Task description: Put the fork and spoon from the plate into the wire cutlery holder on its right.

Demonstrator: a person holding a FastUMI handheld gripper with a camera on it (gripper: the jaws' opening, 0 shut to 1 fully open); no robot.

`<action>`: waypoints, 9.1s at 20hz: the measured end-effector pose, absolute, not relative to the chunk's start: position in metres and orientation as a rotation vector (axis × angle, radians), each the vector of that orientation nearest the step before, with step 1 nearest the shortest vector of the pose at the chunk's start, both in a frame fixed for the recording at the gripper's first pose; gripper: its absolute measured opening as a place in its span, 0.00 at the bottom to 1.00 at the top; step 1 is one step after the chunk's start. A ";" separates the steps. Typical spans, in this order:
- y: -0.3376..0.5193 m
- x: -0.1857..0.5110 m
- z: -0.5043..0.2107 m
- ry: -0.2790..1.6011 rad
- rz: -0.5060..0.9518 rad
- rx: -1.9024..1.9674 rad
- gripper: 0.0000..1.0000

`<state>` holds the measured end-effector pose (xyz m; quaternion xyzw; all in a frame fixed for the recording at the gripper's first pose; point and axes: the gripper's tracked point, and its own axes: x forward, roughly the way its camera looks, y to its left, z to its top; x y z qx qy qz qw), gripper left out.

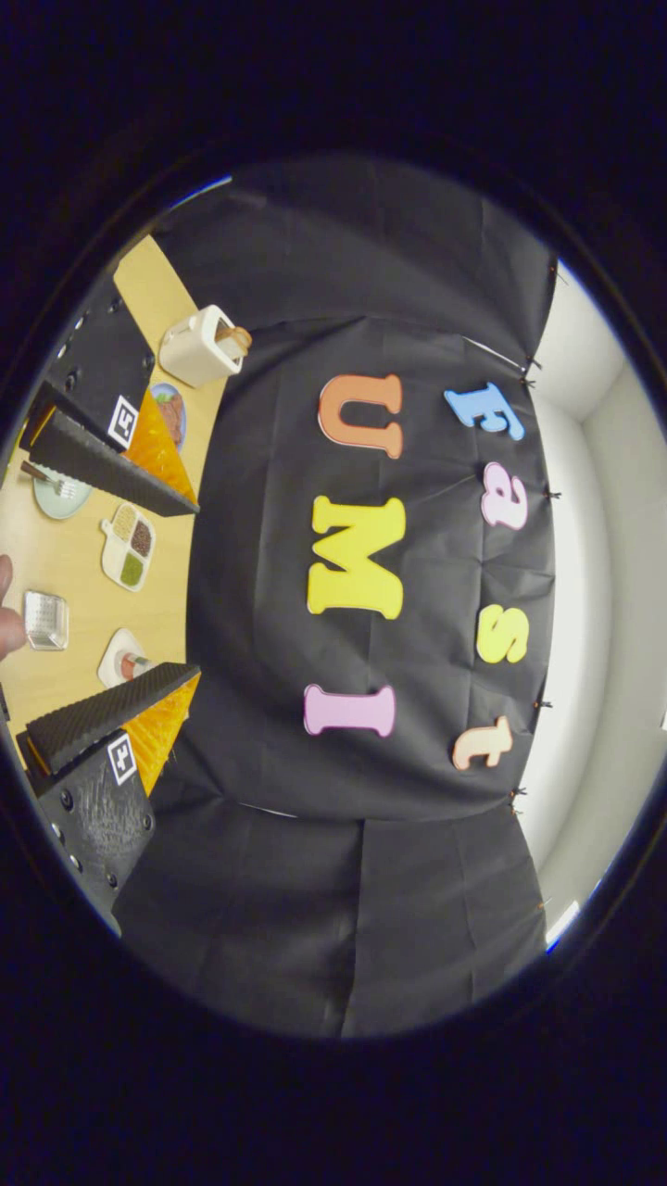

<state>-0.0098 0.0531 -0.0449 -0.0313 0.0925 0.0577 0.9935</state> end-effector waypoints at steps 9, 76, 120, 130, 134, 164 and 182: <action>0.133 -0.037 -0.178 0.628 0.269 -0.105 0.95; -0.010 -0.076 -0.324 1.650 -0.031 0.250 0.01; 0.262 -0.110 -0.337 1.353 0.199 0.085 0.93; 0.272 -0.109 -0.425 1.451 0.111 0.011 0.64; 0.266 -0.115 -0.431 1.487 0.097 0.006 0.20; 0.025 -0.101 -0.237 1.422 0.016 0.282 0.00; 0.001 -0.070 -0.313 1.616 -0.036 0.274 0.01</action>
